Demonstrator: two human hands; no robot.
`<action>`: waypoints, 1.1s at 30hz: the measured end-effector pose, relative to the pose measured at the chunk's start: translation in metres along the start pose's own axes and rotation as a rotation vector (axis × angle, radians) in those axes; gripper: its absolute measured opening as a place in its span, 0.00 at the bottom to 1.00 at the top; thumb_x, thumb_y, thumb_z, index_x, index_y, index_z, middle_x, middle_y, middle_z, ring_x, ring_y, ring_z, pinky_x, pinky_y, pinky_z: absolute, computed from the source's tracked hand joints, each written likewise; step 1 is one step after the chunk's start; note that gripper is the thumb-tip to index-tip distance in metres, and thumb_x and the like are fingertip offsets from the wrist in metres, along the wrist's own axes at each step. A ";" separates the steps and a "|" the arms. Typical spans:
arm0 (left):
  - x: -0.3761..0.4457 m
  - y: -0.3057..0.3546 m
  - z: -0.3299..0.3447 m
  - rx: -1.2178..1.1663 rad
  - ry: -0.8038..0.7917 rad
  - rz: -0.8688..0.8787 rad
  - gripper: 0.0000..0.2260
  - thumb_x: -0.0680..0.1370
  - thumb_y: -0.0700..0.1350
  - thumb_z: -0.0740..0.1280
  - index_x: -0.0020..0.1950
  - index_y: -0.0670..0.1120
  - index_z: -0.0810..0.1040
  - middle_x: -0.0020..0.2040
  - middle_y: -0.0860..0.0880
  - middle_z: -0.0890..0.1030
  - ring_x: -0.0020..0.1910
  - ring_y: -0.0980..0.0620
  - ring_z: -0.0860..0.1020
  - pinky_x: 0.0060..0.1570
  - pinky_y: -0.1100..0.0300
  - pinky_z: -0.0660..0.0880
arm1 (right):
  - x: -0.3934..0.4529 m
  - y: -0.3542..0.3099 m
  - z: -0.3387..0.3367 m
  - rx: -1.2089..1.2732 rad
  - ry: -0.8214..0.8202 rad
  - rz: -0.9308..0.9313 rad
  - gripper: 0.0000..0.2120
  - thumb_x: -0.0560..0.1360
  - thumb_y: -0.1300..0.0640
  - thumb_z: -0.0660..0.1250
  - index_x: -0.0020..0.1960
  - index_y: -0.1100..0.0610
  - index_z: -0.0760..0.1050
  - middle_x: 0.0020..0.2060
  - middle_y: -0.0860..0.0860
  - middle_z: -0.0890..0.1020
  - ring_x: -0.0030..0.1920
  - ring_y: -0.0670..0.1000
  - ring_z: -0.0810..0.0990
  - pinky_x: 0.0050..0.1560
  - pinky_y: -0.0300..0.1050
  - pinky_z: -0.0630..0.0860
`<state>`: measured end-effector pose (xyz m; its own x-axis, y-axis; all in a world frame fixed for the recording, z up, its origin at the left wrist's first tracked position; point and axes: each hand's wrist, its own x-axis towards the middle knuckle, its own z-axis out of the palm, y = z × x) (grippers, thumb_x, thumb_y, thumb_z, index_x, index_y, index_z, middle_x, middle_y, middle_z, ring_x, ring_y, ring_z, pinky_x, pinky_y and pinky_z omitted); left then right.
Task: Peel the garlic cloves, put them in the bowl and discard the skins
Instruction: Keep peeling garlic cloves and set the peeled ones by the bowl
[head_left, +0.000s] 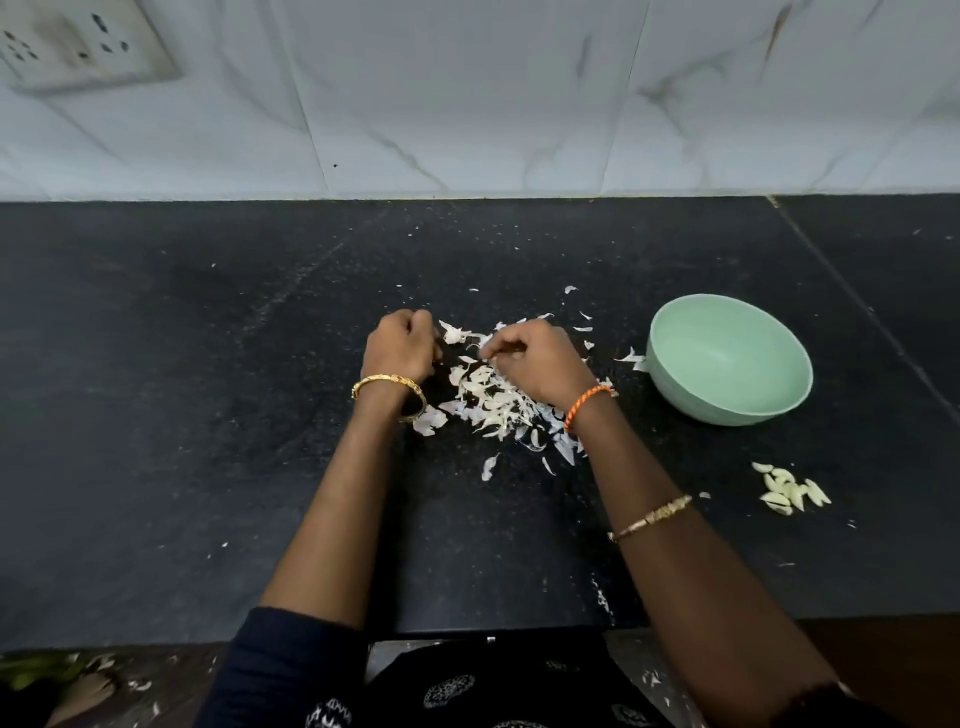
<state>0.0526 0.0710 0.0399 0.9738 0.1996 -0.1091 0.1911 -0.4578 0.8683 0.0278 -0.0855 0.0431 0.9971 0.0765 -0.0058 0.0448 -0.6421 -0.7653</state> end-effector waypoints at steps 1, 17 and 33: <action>0.004 -0.001 0.000 -0.006 0.014 -0.003 0.13 0.77 0.44 0.56 0.35 0.47 0.74 0.30 0.50 0.78 0.27 0.51 0.73 0.39 0.54 0.74 | 0.006 -0.004 0.004 -0.039 -0.050 -0.038 0.09 0.75 0.67 0.65 0.51 0.60 0.83 0.42 0.52 0.82 0.35 0.41 0.75 0.31 0.25 0.68; 0.031 -0.025 0.020 -0.086 -0.059 -0.008 0.09 0.77 0.42 0.62 0.44 0.45 0.82 0.34 0.52 0.80 0.37 0.54 0.78 0.40 0.60 0.74 | 0.035 0.008 0.040 -0.323 -0.244 -0.119 0.05 0.76 0.63 0.66 0.42 0.56 0.73 0.43 0.52 0.75 0.48 0.53 0.75 0.48 0.48 0.74; 0.022 0.006 0.038 -0.400 -0.399 -0.073 0.05 0.75 0.44 0.70 0.42 0.43 0.82 0.35 0.52 0.81 0.24 0.61 0.72 0.24 0.70 0.68 | 0.032 0.035 0.001 0.485 0.217 0.108 0.02 0.74 0.62 0.71 0.43 0.58 0.82 0.35 0.50 0.83 0.34 0.40 0.80 0.36 0.32 0.74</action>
<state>0.0799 0.0402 0.0242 0.9458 -0.1596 -0.2827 0.2738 -0.0757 0.9588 0.0612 -0.1044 0.0152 0.9867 -0.1622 -0.0070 -0.0411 -0.2078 -0.9773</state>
